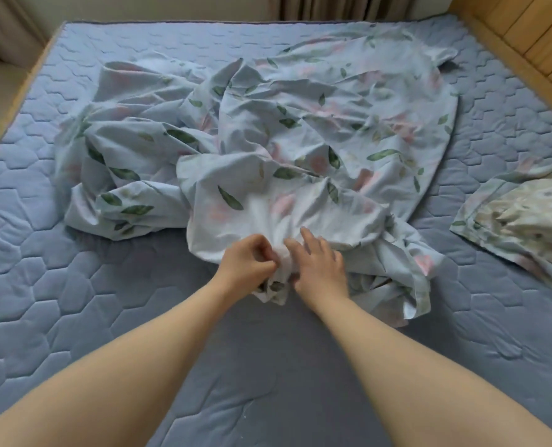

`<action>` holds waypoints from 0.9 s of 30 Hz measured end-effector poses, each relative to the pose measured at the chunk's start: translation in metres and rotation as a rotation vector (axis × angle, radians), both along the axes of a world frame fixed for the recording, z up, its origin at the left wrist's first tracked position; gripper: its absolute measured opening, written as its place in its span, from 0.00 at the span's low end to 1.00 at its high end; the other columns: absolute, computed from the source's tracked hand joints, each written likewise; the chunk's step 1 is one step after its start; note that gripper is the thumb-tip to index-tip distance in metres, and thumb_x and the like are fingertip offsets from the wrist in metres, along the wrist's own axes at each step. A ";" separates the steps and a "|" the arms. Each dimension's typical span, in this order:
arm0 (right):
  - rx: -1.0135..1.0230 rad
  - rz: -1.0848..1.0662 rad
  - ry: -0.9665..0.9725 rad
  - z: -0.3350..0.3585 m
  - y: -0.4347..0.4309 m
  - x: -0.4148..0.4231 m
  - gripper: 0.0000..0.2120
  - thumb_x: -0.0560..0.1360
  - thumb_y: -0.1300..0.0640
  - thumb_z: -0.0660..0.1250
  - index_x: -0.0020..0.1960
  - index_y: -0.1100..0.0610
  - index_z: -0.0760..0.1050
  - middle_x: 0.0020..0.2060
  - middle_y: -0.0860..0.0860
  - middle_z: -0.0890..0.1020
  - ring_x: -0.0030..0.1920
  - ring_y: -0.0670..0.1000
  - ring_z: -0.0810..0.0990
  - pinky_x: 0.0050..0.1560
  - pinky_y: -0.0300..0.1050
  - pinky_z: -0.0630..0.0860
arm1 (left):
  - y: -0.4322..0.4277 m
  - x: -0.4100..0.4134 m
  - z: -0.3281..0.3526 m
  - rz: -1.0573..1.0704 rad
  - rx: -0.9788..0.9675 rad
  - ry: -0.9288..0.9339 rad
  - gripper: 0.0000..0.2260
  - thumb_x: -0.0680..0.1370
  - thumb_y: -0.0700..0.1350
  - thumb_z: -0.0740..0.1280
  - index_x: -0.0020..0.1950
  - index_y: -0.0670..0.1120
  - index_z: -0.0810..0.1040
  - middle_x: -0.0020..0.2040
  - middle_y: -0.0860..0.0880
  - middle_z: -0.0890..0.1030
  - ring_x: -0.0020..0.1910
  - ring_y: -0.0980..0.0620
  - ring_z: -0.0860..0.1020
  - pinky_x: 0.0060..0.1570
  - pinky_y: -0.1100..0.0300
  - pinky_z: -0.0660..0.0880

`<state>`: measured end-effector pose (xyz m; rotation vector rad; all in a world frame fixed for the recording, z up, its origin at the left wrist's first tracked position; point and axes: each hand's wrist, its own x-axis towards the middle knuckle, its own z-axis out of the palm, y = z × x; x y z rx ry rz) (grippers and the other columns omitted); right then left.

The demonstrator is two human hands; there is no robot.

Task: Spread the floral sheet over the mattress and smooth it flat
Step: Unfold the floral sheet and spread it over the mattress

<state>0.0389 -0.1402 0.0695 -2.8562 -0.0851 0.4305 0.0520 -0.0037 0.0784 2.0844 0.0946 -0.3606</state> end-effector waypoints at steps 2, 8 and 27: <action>0.041 0.046 -0.079 0.039 0.008 0.008 0.13 0.77 0.57 0.59 0.60 0.51 0.70 0.68 0.51 0.69 0.71 0.55 0.63 0.66 0.49 0.59 | 0.003 0.005 0.041 -0.013 -0.005 -0.056 0.07 0.65 0.40 0.64 0.32 0.53 0.70 0.32 0.53 0.75 0.36 0.50 0.73 0.36 0.56 0.72; 0.187 0.040 -0.086 0.151 0.021 0.011 0.03 0.79 0.54 0.54 0.48 0.53 0.64 0.54 0.60 0.79 0.57 0.62 0.76 0.54 0.51 0.66 | 0.026 0.008 0.149 -0.086 0.123 -0.181 0.07 0.65 0.46 0.61 0.30 0.56 0.74 0.42 0.53 0.73 0.44 0.51 0.75 0.48 0.55 0.73; 0.554 0.021 -0.529 0.369 0.012 -0.030 0.16 0.79 0.54 0.57 0.34 0.57 0.71 0.34 0.53 0.77 0.42 0.56 0.75 0.44 0.47 0.69 | 0.008 -0.045 0.311 -0.005 0.267 -0.670 0.17 0.77 0.44 0.65 0.65 0.43 0.71 0.63 0.43 0.75 0.62 0.44 0.73 0.56 0.56 0.70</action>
